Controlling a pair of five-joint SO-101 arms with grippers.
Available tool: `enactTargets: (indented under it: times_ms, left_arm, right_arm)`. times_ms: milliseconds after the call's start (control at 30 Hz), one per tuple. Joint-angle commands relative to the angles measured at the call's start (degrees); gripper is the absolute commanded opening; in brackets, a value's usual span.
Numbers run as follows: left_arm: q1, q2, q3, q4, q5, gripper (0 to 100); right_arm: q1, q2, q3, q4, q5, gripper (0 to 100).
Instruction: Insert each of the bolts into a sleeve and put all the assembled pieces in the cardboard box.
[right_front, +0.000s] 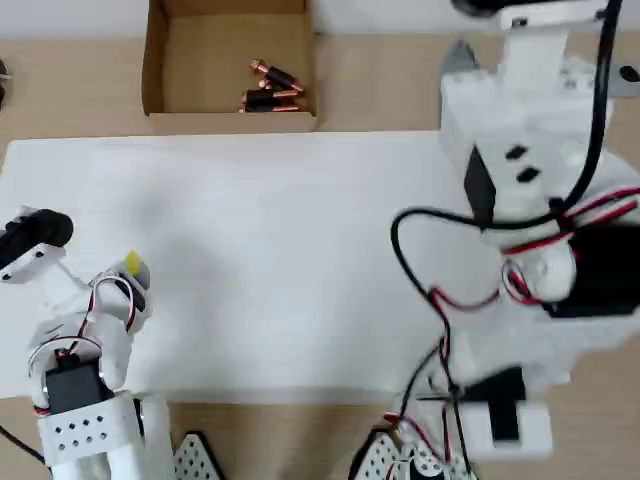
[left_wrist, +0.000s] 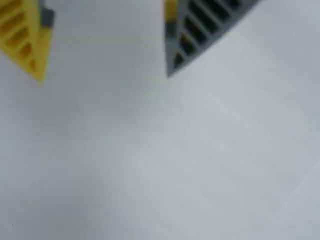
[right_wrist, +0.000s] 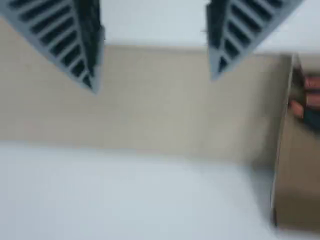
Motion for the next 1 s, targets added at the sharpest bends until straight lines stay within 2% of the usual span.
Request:
enactTargets:
  times_ms: [0,167,300,433,667,767,833,967]
  left_arm:
    - [-0.5,-0.4,-0.8,0.2,-2.0,17]
    - [-0.5,-0.4,-0.8,0.3,-2.5,17]
    - [-0.5,-0.4,-0.8,0.4,-2.5,17]
    - [-0.5,-0.4,-0.8,2.9,-2.5,17]
    - [-0.5,-0.4,-0.8,4.6,-2.5,17]
    - [-0.5,-1.5,-0.9,4.7,-3.2,17]
    - [-0.5,-4.4,-0.9,5.2,-5.8,16]
    - [-0.5,-15.8,-1.2,9.1,-10.9,8]
  right_arm:
    - [0.3,-13.5,19.3,0.8,1.4,18.0]
    - [-0.6,-31.2,44.9,-0.4,3.4,18.0]
    - [-0.6,-48.0,66.0,-5.8,3.6,18.0]
    - [-0.3,-66.4,87.0,-14.6,6.0,17.9]
    - [-0.2,-92.7,120.6,-30.2,5.8,17.8]
    - [-0.2,-99.7,127.4,-34.6,5.7,17.8]
    - [-0.2,-99.3,129.5,-36.7,5.8,17.8]
    - [-0.2,-98.3,134.7,-39.4,5.5,17.8]
